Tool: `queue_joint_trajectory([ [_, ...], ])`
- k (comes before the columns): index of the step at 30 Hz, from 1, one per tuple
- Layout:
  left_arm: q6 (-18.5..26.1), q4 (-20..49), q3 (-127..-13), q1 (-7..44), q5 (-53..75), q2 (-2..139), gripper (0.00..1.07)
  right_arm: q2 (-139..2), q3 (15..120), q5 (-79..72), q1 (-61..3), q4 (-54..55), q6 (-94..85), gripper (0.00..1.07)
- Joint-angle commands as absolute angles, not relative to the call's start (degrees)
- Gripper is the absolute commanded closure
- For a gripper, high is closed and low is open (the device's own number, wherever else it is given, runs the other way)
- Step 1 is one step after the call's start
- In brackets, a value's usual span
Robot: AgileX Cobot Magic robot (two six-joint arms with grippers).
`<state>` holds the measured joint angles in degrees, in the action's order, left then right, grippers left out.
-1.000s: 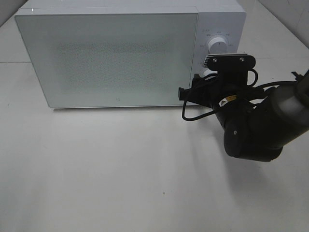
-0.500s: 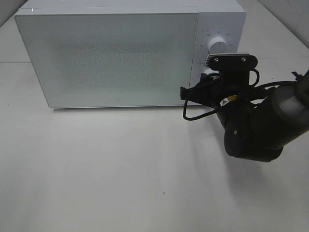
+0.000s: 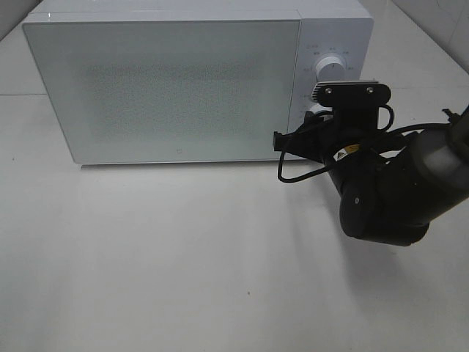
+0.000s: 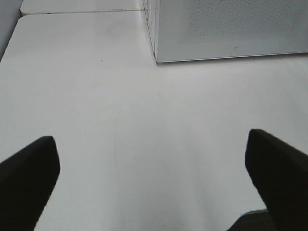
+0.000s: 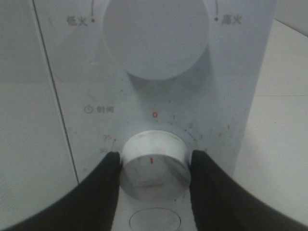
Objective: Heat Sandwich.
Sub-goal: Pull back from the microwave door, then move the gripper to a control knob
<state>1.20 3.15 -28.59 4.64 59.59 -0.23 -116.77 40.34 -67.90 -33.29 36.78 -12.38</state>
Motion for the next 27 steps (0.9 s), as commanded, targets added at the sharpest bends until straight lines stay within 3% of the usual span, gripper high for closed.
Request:
queue_joint_trajectory([
  [1, 0.92, 3.44, -28.42, 4.41, 59.42, -1.89, 0.03, -116.43, 40.74, -69.67, -33.23, 36.55, -12.95, 0.94],
  [10, 0.92, 3.44, -28.42, 4.41, 59.42, -1.89, 0.03, -116.43, 40.74, -69.84, -33.23, 36.04, -7.16, 0.94],
  [27, 0.92, 3.44, -28.42, 4.41, 59.42, -1.89, 0.03, -116.43, 40.74, -72.65, -33.23, 36.33, 42.34, 0.93],
])
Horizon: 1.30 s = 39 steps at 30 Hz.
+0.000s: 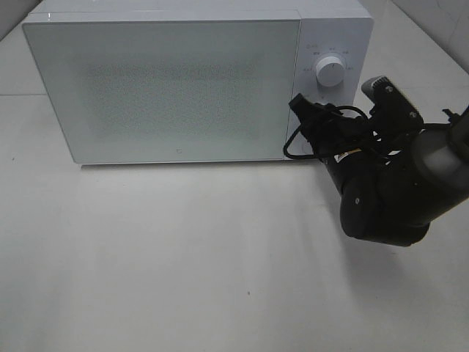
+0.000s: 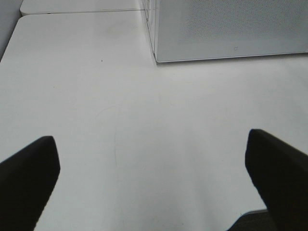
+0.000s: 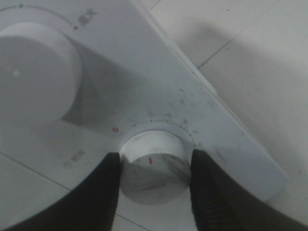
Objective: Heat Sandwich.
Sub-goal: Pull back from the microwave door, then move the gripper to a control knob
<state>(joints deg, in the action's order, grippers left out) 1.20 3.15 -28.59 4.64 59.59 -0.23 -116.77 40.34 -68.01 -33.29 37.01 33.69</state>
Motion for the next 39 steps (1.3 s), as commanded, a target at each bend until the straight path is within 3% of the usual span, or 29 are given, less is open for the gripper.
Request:
queue_joint_trajectory([
  [1, 0.92, 3.44, -28.42, 4.41, 59.42, -1.89, 0.03, -116.43, 40.74, -72.65, -33.23, 36.33, 44.98, 0.93],
  [18, 0.92, 3.44, -28.42, 4.41, 59.42, -1.89, 0.03, -116.43, 40.74, -72.54, -33.23, 36.73, 83.14, 0.93],
  [39, 0.92, 3.44, -28.42, 4.41, 59.42, -1.89, 0.03, -116.43, 40.74, -72.59, -33.23, 36.67, 83.31, 0.9],
])
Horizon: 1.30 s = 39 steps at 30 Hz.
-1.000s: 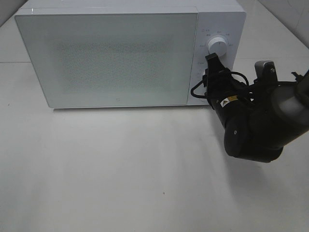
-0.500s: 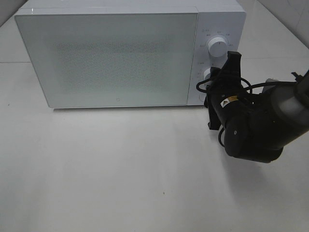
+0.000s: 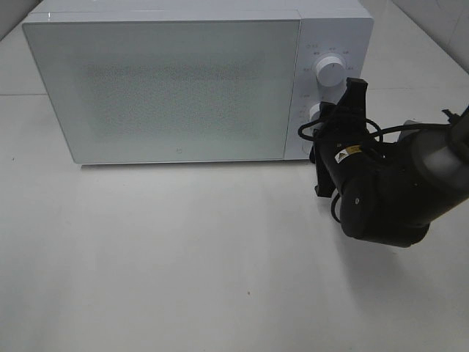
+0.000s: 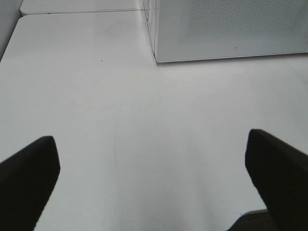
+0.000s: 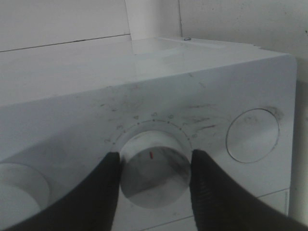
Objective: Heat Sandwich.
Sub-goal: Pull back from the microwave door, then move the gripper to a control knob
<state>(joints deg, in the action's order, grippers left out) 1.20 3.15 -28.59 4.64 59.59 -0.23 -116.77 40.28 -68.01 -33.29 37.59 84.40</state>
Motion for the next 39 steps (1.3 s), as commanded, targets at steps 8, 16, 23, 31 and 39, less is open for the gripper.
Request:
queue_joint_trajectory([
  [8, 0.92, 3.44, -28.42, 4.41, 59.42, -1.89, 0.03, -116.43, 40.74, -72.65, -33.23, 36.5, 83.02, 0.85],
  [16, 0.92, 3.44, -28.42, 4.41, 59.42, -1.89, 0.03, -116.43, 40.74, -72.94, -33.23, 36.5, 83.02, 0.57],
  [23, 0.92, 3.44, -28.42, 4.41, 59.42, -1.89, 0.03, -116.43, 40.74, -73.11, -33.23, 36.44, 84.11, 0.3],
  [31, 0.92, 3.44, -28.42, 4.41, 59.42, -1.89, 0.03, -116.43, 40.74, -72.88, -33.23, 36.1, 84.11, 0.31],
  [39, 0.92, 3.44, -28.42, 4.41, 59.42, -1.89, 0.03, -116.43, 40.68, -72.65, -33.23, 35.01, 84.11, 0.31],
])
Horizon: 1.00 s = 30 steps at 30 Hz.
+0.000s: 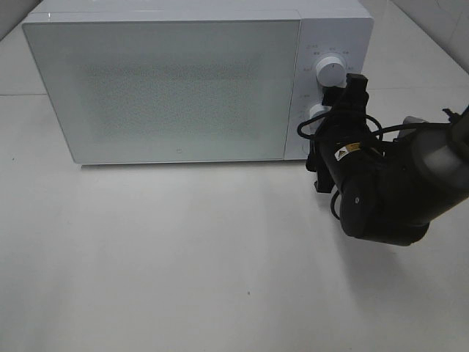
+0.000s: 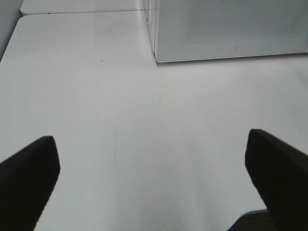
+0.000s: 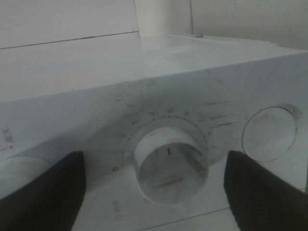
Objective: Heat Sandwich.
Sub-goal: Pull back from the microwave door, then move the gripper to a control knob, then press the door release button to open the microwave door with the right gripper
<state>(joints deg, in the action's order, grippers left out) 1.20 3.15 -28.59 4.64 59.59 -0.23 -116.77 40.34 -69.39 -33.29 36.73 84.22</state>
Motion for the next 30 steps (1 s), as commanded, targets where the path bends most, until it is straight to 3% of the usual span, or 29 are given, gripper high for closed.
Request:
queue_joint_trajectory([
  [1, 0.92, 3.44, -28.42, 4.41, 59.42, -1.89, 0.03, -116.43, 40.68, -72.65, -33.23, 34.72, 84.11, 0.31],
  [14, 0.92, 3.44, -28.42, 4.41, 59.42, -1.89, 0.03, -112.87, 35.01, -70.87, -33.29, 32.95, 84.28, 0.31],
  [30, 0.92, 3.44, -28.42, 4.41, 59.42, -1.89, 0.03, -98.09, 23.32, -60.56, -33.29, 21.6, 80.21, 0.31],
])
